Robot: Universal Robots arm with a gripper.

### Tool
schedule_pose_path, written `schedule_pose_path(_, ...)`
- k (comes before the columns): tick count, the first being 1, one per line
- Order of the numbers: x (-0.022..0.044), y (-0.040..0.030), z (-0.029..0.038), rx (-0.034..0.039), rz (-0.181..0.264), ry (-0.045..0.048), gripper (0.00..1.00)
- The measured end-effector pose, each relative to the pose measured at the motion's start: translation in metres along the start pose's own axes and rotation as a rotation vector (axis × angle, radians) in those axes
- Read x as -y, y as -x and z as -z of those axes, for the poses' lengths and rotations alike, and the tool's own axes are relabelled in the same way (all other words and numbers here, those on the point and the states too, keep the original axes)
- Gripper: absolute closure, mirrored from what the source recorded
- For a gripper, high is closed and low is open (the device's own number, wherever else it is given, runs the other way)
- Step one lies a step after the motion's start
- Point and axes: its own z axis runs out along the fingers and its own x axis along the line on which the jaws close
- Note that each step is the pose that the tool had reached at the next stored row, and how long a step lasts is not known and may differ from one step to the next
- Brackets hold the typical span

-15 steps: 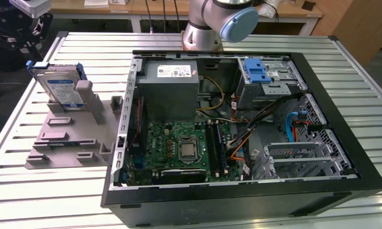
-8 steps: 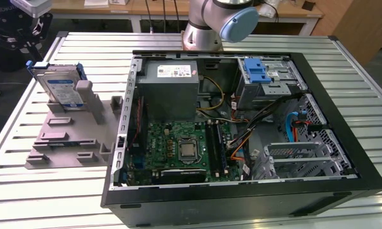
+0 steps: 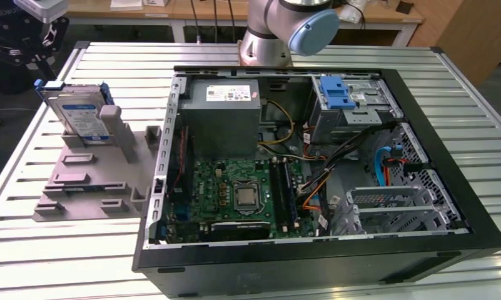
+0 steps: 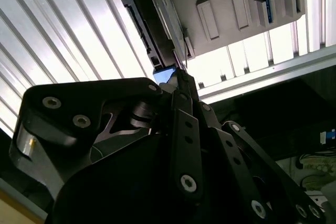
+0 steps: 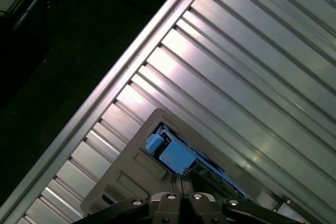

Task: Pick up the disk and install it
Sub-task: 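Pick up the disk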

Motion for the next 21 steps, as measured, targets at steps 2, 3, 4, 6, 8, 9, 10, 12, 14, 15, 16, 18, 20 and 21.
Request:
schedule_pose_path(2,0.0000,0.0000,0.0000,0.0001,0.001,0.0000,0.89)
schedule_pose_path(3,0.0000,0.0000,0.0000,0.0000,0.002,0.0000,0.89)
schedule_pose_path(4,0.0000,0.0000,0.0000,-0.0001,0.004,0.0000,0.89)
schedule_pose_path(6,0.0000,0.0000,0.0000,-0.0004,0.011,0.0002,0.89)
schedule_pose_path(8,0.0000,0.0000,0.0000,-0.0009,0.023,0.0003,0.89)
schedule_pose_path(9,0.0000,0.0000,0.0000,-0.0011,0.029,0.0003,0.89)
schedule_pose_path(10,0.0000,0.0000,0.0000,-0.0013,0.035,0.0004,0.89)
schedule_pose_path(12,0.0000,0.0000,-0.0001,-0.0018,0.046,0.0005,0.89)
schedule_pose_path(14,0.0000,0.0000,-0.0001,-0.0023,0.058,0.0004,0.89)
schedule_pose_path(15,0.0000,0.0000,-0.0001,-0.0027,0.065,0.0005,0.89)
schedule_pose_path(16,0.0000,0.0000,-0.0001,-0.0029,0.071,0.0006,0.89)
schedule_pose_path(18,0.0000,0.0000,-0.0002,-0.0034,0.083,0.0007,0.89)
schedule_pose_path(20,0.0000,0.0000,-0.0002,-0.0039,0.093,0.0007,0.89)
schedule_pose_path(21,0.0000,0.0000,-0.0003,-0.0040,0.096,0.0008,0.89)
